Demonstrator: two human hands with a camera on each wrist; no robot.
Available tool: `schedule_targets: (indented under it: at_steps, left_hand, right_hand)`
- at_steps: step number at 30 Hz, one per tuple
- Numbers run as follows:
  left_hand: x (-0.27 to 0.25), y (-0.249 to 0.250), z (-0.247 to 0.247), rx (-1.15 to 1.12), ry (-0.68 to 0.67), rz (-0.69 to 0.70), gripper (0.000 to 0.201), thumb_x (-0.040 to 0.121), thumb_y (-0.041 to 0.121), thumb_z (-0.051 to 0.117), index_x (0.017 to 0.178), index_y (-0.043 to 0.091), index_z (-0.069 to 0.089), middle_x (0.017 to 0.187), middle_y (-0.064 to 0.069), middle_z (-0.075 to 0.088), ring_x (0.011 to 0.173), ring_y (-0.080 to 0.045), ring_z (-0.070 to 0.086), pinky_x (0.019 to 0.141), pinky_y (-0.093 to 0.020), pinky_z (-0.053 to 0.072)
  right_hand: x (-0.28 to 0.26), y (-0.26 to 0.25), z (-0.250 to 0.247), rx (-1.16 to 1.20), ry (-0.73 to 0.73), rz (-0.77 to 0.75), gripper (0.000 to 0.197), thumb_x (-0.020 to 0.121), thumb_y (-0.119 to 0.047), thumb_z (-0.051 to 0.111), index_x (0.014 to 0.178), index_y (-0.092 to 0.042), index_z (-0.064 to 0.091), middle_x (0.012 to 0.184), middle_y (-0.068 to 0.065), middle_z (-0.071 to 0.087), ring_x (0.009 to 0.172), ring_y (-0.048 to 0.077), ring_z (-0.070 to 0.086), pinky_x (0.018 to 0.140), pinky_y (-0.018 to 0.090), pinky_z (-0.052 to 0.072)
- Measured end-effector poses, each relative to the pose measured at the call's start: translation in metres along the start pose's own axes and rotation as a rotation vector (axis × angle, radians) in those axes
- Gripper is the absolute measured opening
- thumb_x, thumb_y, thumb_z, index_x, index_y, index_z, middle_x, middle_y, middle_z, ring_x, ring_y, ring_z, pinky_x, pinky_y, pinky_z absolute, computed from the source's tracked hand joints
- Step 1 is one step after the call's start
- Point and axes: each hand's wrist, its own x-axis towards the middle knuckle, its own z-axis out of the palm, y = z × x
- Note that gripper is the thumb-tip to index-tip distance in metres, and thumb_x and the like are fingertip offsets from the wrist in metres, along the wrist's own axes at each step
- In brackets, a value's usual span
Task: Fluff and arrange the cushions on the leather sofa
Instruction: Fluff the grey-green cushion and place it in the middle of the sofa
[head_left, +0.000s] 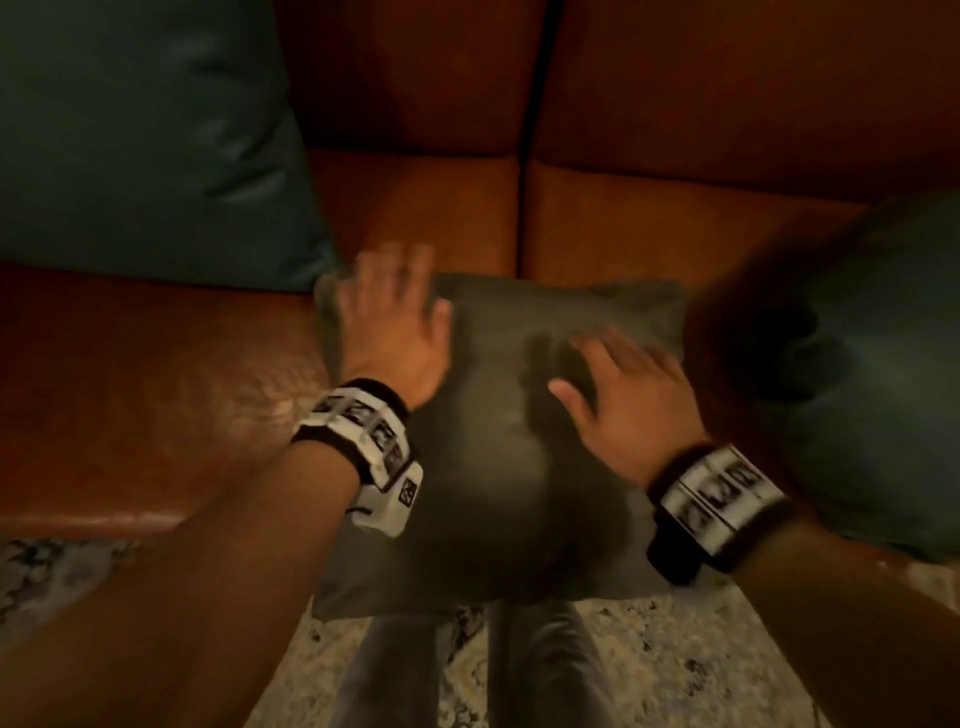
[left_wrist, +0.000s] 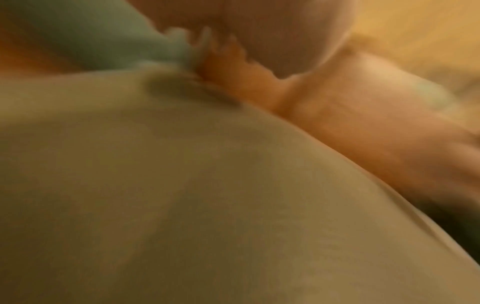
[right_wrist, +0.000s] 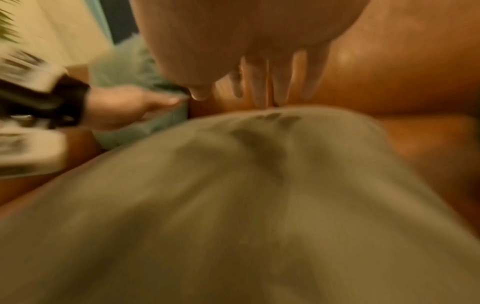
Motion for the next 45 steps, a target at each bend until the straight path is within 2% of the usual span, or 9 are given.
schedule_targets:
  at_steps: [3,11,14,17,27,32,40,42,45]
  left_hand:
    - [0.005,0.041,0.022,0.214,-0.212,0.477,0.055,0.098,0.051,0.019,0.151,0.039,0.017,0.162,0.002,0.014,0.150,-0.025,0.003,0.119,-0.054,0.000]
    - [0.032,-0.026,0.005,0.252,-0.341,-0.231,0.061,0.094,0.061,0.007,0.152,0.042,0.001,0.163,0.005,-0.007,0.149,-0.027,-0.010,0.116,-0.060,-0.005]
    - [0.030,0.041,0.012,0.236,-0.173,0.056,0.060,0.097,0.047,0.017,0.153,0.030,0.010,0.163,-0.001,0.006,0.149,-0.030,0.002,0.117,-0.057,0.004]
    - [0.019,0.070,0.034,0.254,-0.345,0.338,0.058,0.098,0.045,0.019,0.153,0.034,0.004,0.163,0.007,0.007,0.150,-0.019,-0.002,0.119,-0.051,-0.005]
    - [0.021,-0.028,-0.010,0.202,-0.227,-0.332,0.059,0.097,0.056,0.016,0.153,0.036,0.012,0.163,0.001,0.001,0.149,-0.032,-0.004,0.116,-0.061,0.000]
    - [-0.045,0.052,0.030,0.206,-0.211,0.285,0.058,0.095,0.049,0.025,0.151,0.033,0.023,0.160,-0.002,0.020,0.149,-0.028,0.011,0.118,-0.055,0.007]
    - [-0.077,-0.053,0.018,-0.083,-0.125,-0.540,0.066,0.096,0.061,0.020,0.153,0.037,-0.001,0.163,-0.002,-0.005,0.149,-0.027,-0.007,0.118,-0.056,-0.004]
    - [-0.079,-0.023,0.015,-0.063,0.024,-0.426,0.069,0.094,0.056,0.023,0.155,0.025,0.009,0.163,-0.009,0.001,0.149,-0.032,-0.001,0.118,-0.056,0.001]
    - [-0.095,0.042,0.031,0.057,0.005,0.157,0.063,0.094,0.049,0.031,0.153,0.029,0.019,0.162,-0.006,0.010,0.149,-0.032,0.004,0.117,-0.056,0.003]
  right_hand:
    - [0.060,0.004,0.014,-0.055,-0.220,-0.050,0.068,0.095,-0.061,0.018,0.151,-0.024,0.031,0.160,0.006,0.031,0.149,0.023,0.024,0.116,0.055,0.020]
    - [0.075,0.105,0.014,-0.101,-0.443,0.193,0.077,0.093,-0.071,0.008,0.156,-0.027,0.014,0.166,0.002,0.010,0.153,0.022,0.005,0.119,0.058,0.008]
    - [0.085,0.052,0.013,0.018,-0.336,0.012,0.071,0.099,-0.061,0.015,0.156,-0.019,0.017,0.166,0.005,0.009,0.153,0.022,0.004,0.121,0.055,0.005]
    - [0.084,0.019,0.032,-0.015,-0.389,-0.162,0.067,0.100,-0.055,0.014,0.157,-0.020,0.014,0.166,0.002,0.012,0.153,0.018,0.005,0.120,0.055,0.004]
    - [0.087,0.088,0.009,-0.034,-0.409,0.096,0.069,0.099,-0.058,0.013,0.157,-0.020,0.014,0.166,0.003,0.009,0.153,0.023,0.003,0.121,0.054,0.008]
    - [0.046,0.007,0.028,0.004,-0.312,-0.204,0.076,0.095,-0.060,0.012,0.156,-0.017,0.023,0.164,0.007,0.020,0.152,0.022,0.012,0.122,0.051,0.007]
    - [-0.003,0.076,0.035,0.069,-0.222,0.229,0.073,0.097,-0.063,0.012,0.157,-0.023,0.011,0.166,0.003,0.010,0.153,0.022,0.006,0.122,0.052,0.012]
    - [-0.006,0.035,0.027,0.106,-0.114,0.122,0.071,0.097,-0.058,0.023,0.155,-0.019,0.022,0.164,0.008,0.020,0.152,0.026,0.015,0.120,0.054,0.016]
    - [-0.013,-0.028,0.044,0.037,-0.114,-0.158,0.064,0.097,-0.048,0.028,0.155,-0.020,0.026,0.163,0.010,0.023,0.151,0.028,0.018,0.120,0.057,0.012]
